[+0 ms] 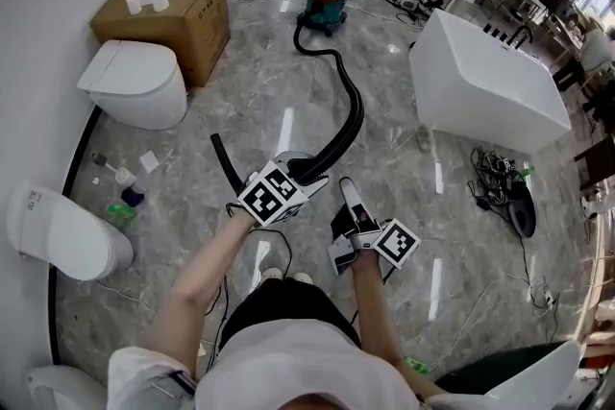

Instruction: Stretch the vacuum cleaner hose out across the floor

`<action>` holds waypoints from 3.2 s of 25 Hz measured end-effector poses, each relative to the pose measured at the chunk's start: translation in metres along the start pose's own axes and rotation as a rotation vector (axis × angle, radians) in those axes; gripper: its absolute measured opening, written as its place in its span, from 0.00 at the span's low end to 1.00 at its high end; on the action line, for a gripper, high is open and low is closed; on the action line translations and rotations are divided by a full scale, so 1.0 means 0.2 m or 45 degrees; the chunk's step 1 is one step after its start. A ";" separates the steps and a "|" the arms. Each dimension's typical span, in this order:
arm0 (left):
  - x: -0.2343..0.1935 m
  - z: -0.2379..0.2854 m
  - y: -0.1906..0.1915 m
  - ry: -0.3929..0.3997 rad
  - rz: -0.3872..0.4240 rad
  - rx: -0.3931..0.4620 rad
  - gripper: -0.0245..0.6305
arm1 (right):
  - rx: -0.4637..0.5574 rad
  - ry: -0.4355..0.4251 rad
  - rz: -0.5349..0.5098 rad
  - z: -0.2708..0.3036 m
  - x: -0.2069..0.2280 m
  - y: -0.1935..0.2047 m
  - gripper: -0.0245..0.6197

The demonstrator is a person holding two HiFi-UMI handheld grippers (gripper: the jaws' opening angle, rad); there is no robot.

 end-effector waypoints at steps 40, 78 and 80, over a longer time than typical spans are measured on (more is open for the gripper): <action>0.30 -0.08 0.12 0.014 0.766 -0.310 0.30 | 0.039 0.267 0.561 0.08 0.31 0.05 0.46; 0.19 -0.27 0.16 0.095 0.400 -0.171 0.42 | 0.201 0.178 0.856 0.15 0.35 0.04 0.31; 0.18 -0.31 0.15 0.076 0.358 -0.144 0.42 | 0.204 0.171 0.854 0.15 0.36 0.05 0.31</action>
Point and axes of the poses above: the fingertips, and each gripper's own axes: z forward along the fingers, x to its right, y out of its underside, the point moved 3 cm from there along -z, backward along the fingers, and after that the axes turned 7 degrees about z, right-handed, at the moved point
